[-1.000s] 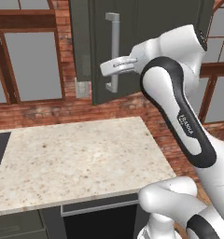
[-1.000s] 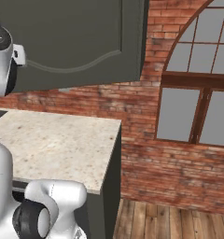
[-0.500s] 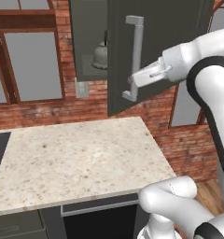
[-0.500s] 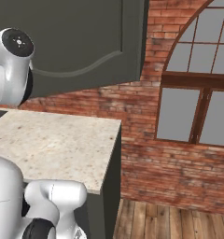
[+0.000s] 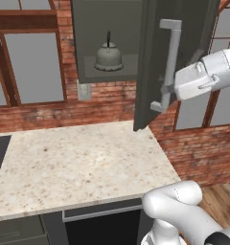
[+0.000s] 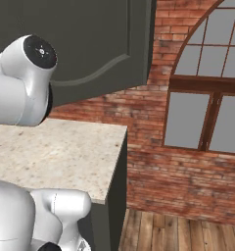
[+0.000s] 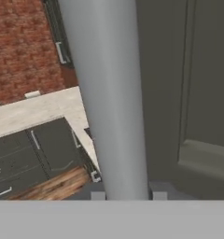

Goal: Open the cabinet, pick the kettle from the cabinet, and place it in the sink.

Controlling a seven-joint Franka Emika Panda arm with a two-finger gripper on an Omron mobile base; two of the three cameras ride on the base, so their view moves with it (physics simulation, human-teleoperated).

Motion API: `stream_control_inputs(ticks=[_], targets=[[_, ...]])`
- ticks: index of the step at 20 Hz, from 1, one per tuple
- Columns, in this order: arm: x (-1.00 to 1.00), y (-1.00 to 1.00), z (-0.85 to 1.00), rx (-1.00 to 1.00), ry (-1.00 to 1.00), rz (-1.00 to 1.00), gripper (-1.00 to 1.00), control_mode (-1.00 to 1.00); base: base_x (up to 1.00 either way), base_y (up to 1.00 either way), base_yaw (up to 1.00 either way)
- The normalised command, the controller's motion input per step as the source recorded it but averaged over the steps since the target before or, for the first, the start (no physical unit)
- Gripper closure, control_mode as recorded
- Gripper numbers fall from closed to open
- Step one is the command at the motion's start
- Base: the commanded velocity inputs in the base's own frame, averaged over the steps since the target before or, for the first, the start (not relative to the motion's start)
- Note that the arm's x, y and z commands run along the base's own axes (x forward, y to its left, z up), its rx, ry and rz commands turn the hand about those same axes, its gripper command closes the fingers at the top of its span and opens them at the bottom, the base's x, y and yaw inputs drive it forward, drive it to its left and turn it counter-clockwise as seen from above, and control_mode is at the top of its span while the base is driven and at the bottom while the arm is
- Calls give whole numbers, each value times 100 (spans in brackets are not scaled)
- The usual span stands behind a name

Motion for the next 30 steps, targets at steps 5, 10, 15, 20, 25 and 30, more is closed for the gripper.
stream_control_inputs(ticks=[5, 10, 15, 20, 25, 30], targets=[[-64, -36, 0, 2, 1, 0, 100, -100, 0, 0, 0], [-58, -40, 0, 7, 0, 0, 100, -100, 0, 0, 0], [-53, -46, 0, 12, 1, 0, 100, -100, 0, 0, 0], [-46, -46, 0, 13, 3, 0, 100, -100, 0, 0, 0], [-29, -40, -3, 17, 12, 0, -100, -100, 0, 0, 0], [-14, -24, -13, 11, 20, -2, -100, -100, 0, 0, 0]])
